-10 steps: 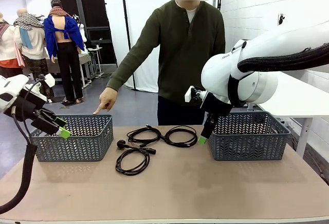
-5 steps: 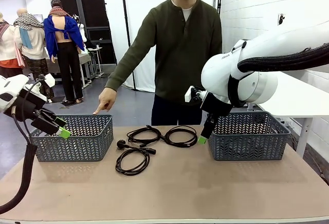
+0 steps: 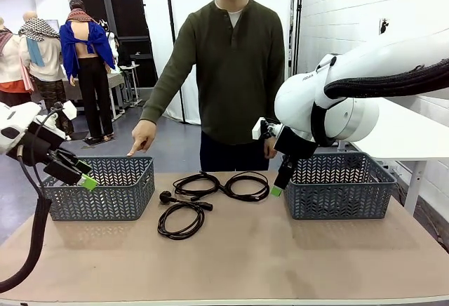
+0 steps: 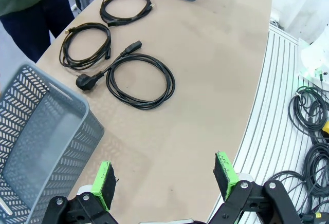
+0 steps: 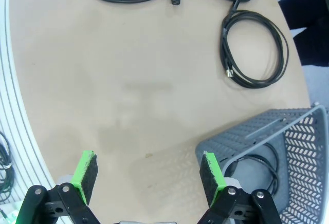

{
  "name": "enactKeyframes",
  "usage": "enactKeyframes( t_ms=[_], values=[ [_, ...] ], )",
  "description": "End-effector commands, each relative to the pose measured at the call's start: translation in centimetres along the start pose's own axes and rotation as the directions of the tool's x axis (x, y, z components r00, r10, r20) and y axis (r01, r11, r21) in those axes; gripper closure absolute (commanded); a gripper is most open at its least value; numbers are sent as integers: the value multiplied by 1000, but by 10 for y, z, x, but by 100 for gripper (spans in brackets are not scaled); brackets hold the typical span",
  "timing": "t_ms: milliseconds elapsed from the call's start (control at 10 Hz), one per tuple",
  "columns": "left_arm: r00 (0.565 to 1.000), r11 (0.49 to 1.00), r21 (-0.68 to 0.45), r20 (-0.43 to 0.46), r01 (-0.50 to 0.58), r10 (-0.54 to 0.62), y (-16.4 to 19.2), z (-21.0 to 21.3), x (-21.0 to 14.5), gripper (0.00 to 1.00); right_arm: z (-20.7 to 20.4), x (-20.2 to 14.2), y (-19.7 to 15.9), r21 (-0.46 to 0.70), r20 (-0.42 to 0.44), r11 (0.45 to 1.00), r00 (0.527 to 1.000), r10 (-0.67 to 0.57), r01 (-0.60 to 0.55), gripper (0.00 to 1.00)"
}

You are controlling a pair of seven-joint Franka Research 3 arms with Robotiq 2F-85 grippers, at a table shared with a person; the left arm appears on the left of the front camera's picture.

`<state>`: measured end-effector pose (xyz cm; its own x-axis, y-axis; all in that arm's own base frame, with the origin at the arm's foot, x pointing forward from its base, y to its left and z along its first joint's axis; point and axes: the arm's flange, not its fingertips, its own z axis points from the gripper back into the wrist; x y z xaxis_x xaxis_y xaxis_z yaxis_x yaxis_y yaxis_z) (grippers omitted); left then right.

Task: Organize the cables according to human instructions.
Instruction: Pick up a bundle of cables and place it in the basket indicated by the human.

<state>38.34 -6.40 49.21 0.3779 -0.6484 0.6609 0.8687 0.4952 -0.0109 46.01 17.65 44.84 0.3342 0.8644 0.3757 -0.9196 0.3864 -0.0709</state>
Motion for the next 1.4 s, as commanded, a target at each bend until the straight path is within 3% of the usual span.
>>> enactKeyframes(
  t_ms=[0, 400, 900, 1200, 1300],
  values=[
    [996, 997, -7, -35, 83, -83, 6, -9, 11, 0, 1, 2, -1, -7, -1, 1000, 1000, -5, 5, 0],
    [949, 958, 22, -146, 285, -279, 12, -47, 48, 0, 1, 2, -1, -7, -1, 1000, 1000, -5, 5, 0],
    [881, 915, 102, -331, 391, -339, 14, -116, 85, 0, 1, 2, -1, -7, -1, 1000, 1000, -5, 5, 0],
    [857, 915, 53, -376, 400, -353, 12, -144, 89, 0, 1, 2, -1, -7, -1, 1000, 1000, -5, 5, 0],
    [872, 910, 75, -327, 409, -365, 11, -135, 81, 0, 1, 2, -1, -7, -1, 1000, 1000, -5, 5, 0]
  ],
)
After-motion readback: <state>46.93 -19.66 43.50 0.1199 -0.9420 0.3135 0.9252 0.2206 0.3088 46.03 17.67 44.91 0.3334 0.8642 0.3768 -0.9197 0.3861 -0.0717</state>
